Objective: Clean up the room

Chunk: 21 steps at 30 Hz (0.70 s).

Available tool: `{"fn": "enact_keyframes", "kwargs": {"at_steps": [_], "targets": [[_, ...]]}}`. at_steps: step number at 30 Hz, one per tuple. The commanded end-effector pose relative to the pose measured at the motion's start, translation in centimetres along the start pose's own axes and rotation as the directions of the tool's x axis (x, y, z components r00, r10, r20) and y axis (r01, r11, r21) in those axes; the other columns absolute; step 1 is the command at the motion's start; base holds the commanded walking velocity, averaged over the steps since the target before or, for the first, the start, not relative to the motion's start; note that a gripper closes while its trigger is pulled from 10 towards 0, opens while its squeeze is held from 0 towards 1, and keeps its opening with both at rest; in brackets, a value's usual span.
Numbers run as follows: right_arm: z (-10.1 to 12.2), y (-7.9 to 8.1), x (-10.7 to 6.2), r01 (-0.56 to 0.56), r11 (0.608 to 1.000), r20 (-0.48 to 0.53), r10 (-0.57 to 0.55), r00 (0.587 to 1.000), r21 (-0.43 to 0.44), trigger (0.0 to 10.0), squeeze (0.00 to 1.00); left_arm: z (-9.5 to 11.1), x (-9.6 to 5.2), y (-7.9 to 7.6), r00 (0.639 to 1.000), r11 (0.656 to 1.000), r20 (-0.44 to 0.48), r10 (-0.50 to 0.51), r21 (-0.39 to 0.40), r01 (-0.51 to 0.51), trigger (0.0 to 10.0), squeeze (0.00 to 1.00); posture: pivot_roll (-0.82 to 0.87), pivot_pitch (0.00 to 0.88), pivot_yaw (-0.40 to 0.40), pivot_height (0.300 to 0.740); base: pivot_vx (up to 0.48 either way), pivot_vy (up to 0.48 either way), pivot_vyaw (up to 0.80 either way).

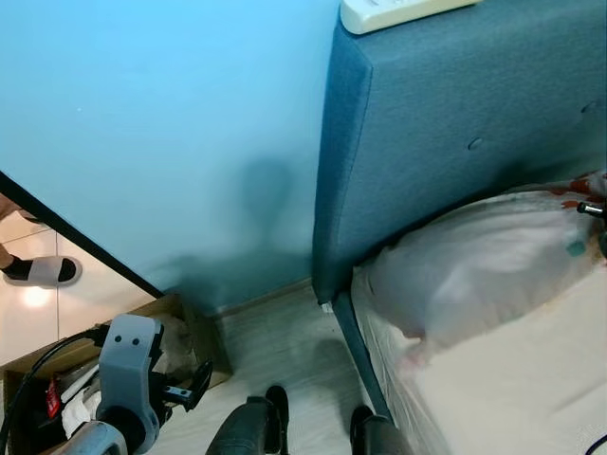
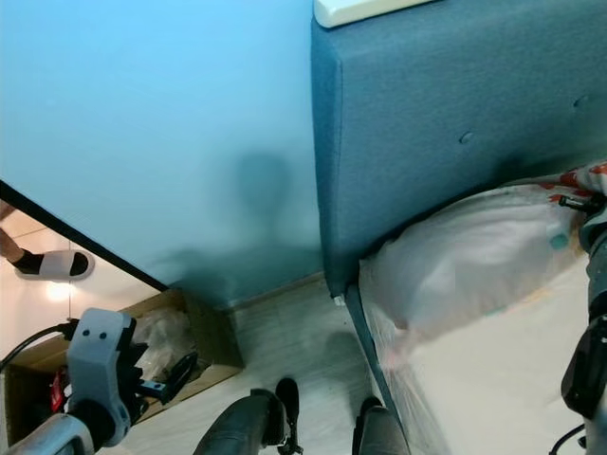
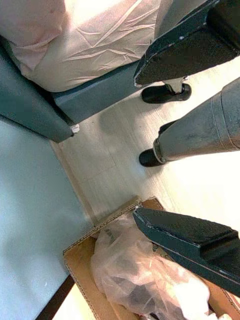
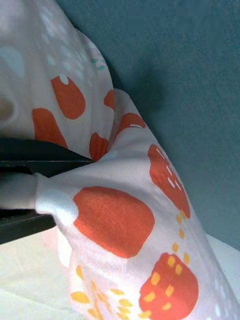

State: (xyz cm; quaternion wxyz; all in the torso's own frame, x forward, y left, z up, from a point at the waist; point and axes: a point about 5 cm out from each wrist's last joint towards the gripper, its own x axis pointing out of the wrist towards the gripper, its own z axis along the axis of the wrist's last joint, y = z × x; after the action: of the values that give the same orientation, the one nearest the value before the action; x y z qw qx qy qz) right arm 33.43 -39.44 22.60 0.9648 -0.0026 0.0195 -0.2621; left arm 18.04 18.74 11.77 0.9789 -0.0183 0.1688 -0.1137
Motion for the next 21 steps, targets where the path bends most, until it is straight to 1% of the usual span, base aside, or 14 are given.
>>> {"fn": "enact_keyframes", "kwargs": {"at_steps": [1,5,6,8,9,13,14,15,16,17,18,19,21], "targets": [[-0.5,-0.3,-0.1,0.006,1.0,-0.011,-0.006,1.0,0.001,10.0,0.0,-0.3,-0.4,0.1,1.0,1.0,-0.027,-0.001,0.001,0.001,10.0,0.0,0.17,0.418,0.077,0.74,0.0,0.0,0.0],[-1.3,-0.3,-0.2,-0.003,1.0,-0.039,0.003,0.999,-0.006,10.0,0.0,-0.1,-0.3,0.2,1.0,1.0,-0.027,-0.003,0.0,0.003,10.0,0.0,0.17,0.416,0.079,0.74,0.0,0.0,0.0],[-1.7,-0.3,-0.3,-0.002,1.0,-0.055,0.001,0.998,-0.027,10.0,0.0,-0.2,-0.3,0.2,1.0,1.0,-0.028,-0.002,-0.001,0.002,10.0,0.0,0.17,0.414,0.08,0.74,0.0,0.0,0.0],[-2.1,-0.3,-0.4,-0.006,0.999,-0.072,0.003,0.997,-0.037,10.0,0.0,-0.2,-0.3,0.2,1.0,1.0,-0.029,-0.003,-0.002,0.003,10.0,0.0,0.17,0.411,0.081,0.74,0.0,0.0,0.0],[-2.5,-0.4,-0.5,-0.011,1.0,-0.086,0.009,0.996,-0.028,10.0,0.0,-0.2,-0.2,0.2,1.0,1.0,-0.029,-0.005,-0.002,0.005,10.0,0.0,0.17,0.409,0.08,0.74,0.0,0.0,0.0],[-2.4,-0.2,-0.4,-0.021,1.0,-0.081,0.019,0.997,-0.022,10.0,0.0,-0.2,-0.1,0.2,1.0,1.0,-0.029,-0.006,-0.002,0.006,10.0,0.0,0.16,0.408,0.084,0.74,0.0,0.0,0.0],[-2.1,0.1,-0.3,-0.037,0.999,-0.066,0.037,0.997,-0.004,10.0,0.0,-0.2,-0.1,0.2,1.0,1.0,-0.029,-0.007,-0.003,0.007,10.0,0.0,0.16,0.408,0.084,0.74,0.0,0.0,0.0],[-1.2,1.2,-0.1,-0.099,0.993,-0.026,0.101,0.995,0.06,10.0,0.0,-0.1,0.0,0.1,1.0,1.0,-0.029,-0.01,-0.003,0.01,10.0,0.0,0.16,0.407,0.083,0.74,0.0,0.0,0.0],[-1.2,1.2,-0.1,-0.099,0.993,-0.026,0.101,0.995,0.06,10.0,0.0,-0.1,0.0,0.1,1.0,1.0,-0.029,-0.01,-0.003,0.01,10.0,0.0,0.16,0.407,0.083,0.74,0.0,0.0,0.0],[0.1,3.0,0.1,-0.208,0.969,0.039,0.205,0.978,0.133,10.0,0.0,-0.1,0.0,0.1,1.0,1.0,-0.028,-0.012,-0.002,0.012,10.0,0.0,0.17,0.405,0.085,0.74,0.0,0.0,0.0],[1.0,4.2,0.2,-0.284,0.943,0.089,0.272,0.958,0.176,10.0,0.0,-0.1,0.0,0.1,1.0,1.0,-0.028,-0.013,-0.002,0.013,10.0,0.0,0.17,0.405,0.085,0.74,0.0,0.0,0.0],[1.6,4.9,0.2,-0.328,0.924,0.119,0.31,0.943,0.195,10.0,0.0,-0.1,0.1,0.1,1.0,1.0,-0.028,-0.013,-0.002,0.013,10.0,0.0,0.17,0.405,0.085,0.74,0.0,0.0,0.0],[1.7,5.1,0.2,-0.344,0.917,0.128,0.323,0.938,0.2,10.0,0.0,-0.1,0.1,0.1,1.0,1.0,-0.028,-0.013,-0.002,0.013,10.0,0.0,0.17,0.405,0.085,0.74,0.0,0.0,0.0]]}}
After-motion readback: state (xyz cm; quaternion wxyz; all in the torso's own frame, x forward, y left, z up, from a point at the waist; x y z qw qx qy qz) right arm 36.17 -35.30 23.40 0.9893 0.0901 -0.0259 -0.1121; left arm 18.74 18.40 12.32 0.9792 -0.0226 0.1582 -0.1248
